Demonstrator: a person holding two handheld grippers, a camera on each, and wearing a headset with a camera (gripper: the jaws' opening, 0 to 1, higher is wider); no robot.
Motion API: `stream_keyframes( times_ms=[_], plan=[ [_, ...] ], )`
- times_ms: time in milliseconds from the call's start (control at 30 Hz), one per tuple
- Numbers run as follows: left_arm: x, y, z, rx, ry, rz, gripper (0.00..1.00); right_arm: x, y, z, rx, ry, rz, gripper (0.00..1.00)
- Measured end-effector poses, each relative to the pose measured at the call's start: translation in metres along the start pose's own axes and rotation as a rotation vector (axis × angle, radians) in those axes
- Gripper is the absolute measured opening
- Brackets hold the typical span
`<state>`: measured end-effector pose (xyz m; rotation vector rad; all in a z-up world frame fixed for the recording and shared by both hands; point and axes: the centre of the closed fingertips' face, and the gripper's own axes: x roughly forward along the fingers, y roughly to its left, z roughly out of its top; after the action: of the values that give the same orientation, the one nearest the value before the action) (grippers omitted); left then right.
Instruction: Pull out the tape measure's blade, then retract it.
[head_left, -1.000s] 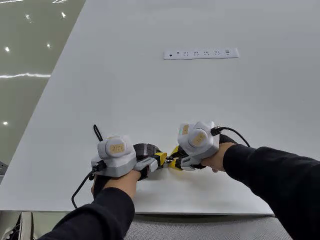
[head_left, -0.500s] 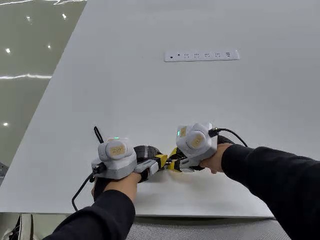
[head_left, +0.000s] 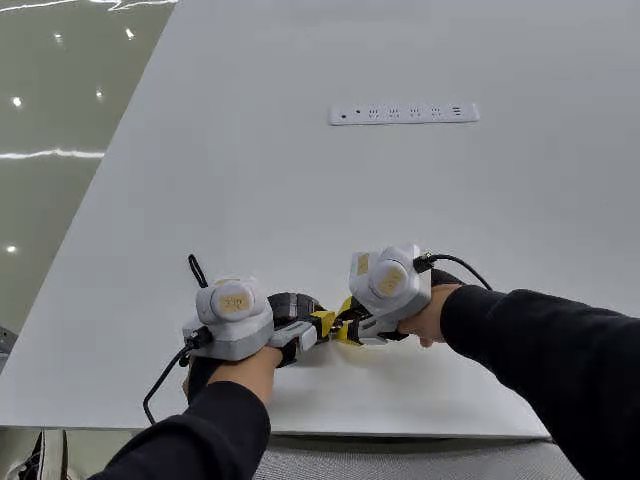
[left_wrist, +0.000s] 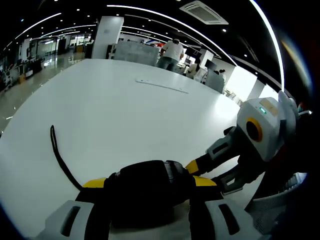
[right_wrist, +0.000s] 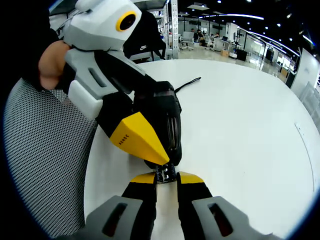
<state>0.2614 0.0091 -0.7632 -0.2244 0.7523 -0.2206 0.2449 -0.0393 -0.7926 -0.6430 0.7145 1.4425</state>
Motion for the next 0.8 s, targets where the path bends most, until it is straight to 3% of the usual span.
stream_keyframes(
  times_ms=[433, 633, 800],
  plan=[
    [-0.0003, -0.0002, 0.0002, 0.000, 0.000, -0.001, 0.60, 0.0024, 0.0002, 0.0019, 0.004, 0.002, 0.001, 0.11],
    [0.0002, -0.0003, 0.0004, 0.013, -0.002, 0.007, 0.61, 0.0026, 0.0003, 0.0017, 0.023, -0.009, -0.023, 0.12],
    [-0.0002, -0.0010, -0.0009, 0.023, 0.027, 0.005, 0.62, -0.0010, -0.0033, -0.0012, 0.066, -0.031, -0.062, 0.15]
  ],
)
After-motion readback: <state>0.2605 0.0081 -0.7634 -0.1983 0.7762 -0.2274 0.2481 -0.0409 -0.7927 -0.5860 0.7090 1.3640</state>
